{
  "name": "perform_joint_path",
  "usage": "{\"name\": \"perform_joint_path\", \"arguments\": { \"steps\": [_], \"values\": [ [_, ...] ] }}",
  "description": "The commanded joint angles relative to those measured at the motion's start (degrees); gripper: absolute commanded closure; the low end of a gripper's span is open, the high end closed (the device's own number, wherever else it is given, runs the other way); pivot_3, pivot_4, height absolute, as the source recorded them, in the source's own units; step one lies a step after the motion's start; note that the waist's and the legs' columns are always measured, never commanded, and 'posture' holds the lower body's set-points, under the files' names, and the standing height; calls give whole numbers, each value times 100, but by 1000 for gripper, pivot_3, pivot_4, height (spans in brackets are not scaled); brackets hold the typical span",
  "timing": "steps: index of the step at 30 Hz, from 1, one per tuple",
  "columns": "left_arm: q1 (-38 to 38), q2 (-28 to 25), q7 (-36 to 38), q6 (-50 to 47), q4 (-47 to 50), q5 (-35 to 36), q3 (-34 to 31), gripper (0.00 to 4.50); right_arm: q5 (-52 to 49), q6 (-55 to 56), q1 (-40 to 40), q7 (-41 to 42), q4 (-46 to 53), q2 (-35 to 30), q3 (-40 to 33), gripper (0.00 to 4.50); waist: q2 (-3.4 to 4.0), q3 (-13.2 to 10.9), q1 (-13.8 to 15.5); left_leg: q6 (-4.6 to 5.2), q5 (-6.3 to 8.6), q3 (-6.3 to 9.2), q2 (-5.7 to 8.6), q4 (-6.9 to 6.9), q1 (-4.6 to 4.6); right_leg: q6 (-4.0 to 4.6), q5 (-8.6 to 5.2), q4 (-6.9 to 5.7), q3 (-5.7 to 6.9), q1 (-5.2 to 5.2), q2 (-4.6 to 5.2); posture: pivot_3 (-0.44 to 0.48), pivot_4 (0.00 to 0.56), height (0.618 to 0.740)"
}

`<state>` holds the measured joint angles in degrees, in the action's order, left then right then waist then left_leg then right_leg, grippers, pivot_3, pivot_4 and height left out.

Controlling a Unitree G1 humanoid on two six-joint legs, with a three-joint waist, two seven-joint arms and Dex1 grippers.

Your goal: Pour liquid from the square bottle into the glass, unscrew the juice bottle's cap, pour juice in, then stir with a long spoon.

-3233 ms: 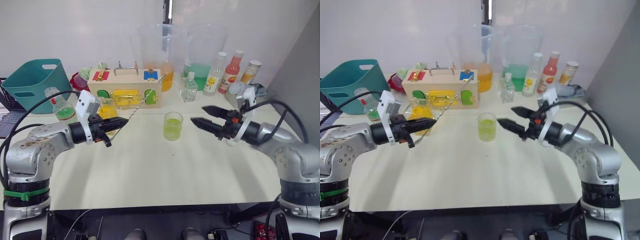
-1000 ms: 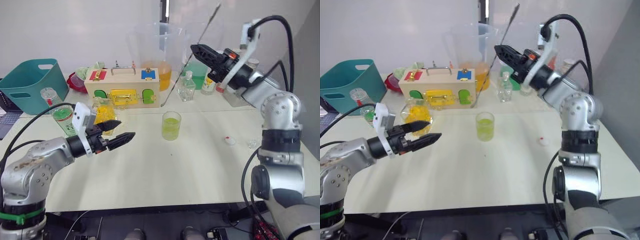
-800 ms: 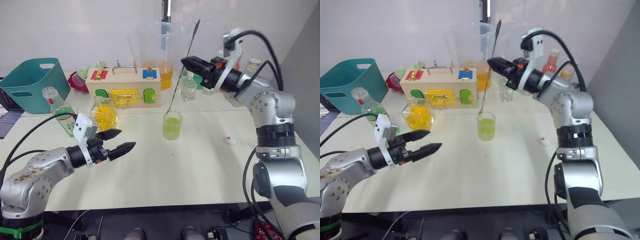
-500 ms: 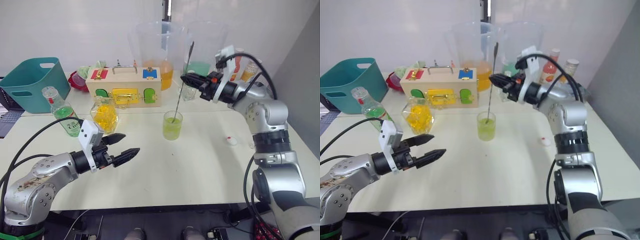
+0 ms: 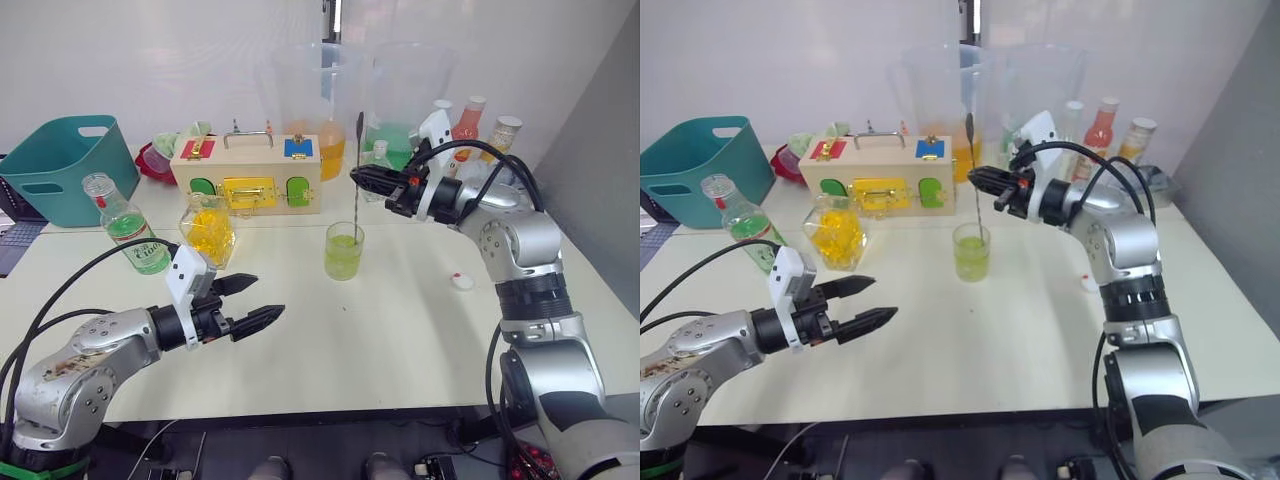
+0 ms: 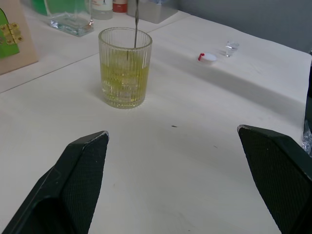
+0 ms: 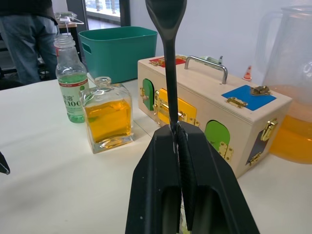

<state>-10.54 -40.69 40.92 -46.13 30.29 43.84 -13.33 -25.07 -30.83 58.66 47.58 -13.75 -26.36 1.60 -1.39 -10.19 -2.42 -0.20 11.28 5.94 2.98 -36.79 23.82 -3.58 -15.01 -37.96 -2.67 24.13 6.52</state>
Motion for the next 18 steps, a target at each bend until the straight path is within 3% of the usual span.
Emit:
{"name": "perform_joint_path", "arguments": {
  "steps": [1, 10, 18],
  "values": [
    [-61, -60, 33, 173, 19, -35, -27, 17, -71, -163, -16, 76, 171, 34, -63, 4500, 0, 0, 0, 0, 0, 0, 0, 0, 0, 0, 0, -1, 0, 0, 0, 0, 150, 740],
    [-101, -65, 12, 231, -23, -126, -9, 17, -9, -288, 229, 354, 41, -16, -33, 4500, 0, 0, -6, 0, 0, -1, -1, 0, -2, 1, 1, -1, 0, 1, -1, 0, 150, 740],
    [-149, -51, 8, 338, -132, -235, 50, 17, -316, -366, 465, 344, -272, 404, -415, 4500, 0, 0, -5, 0, 0, 1, -1, 0, -1, 2, 1, -3, 0, 3, -1, 0, 150, 740]
  ]
}}
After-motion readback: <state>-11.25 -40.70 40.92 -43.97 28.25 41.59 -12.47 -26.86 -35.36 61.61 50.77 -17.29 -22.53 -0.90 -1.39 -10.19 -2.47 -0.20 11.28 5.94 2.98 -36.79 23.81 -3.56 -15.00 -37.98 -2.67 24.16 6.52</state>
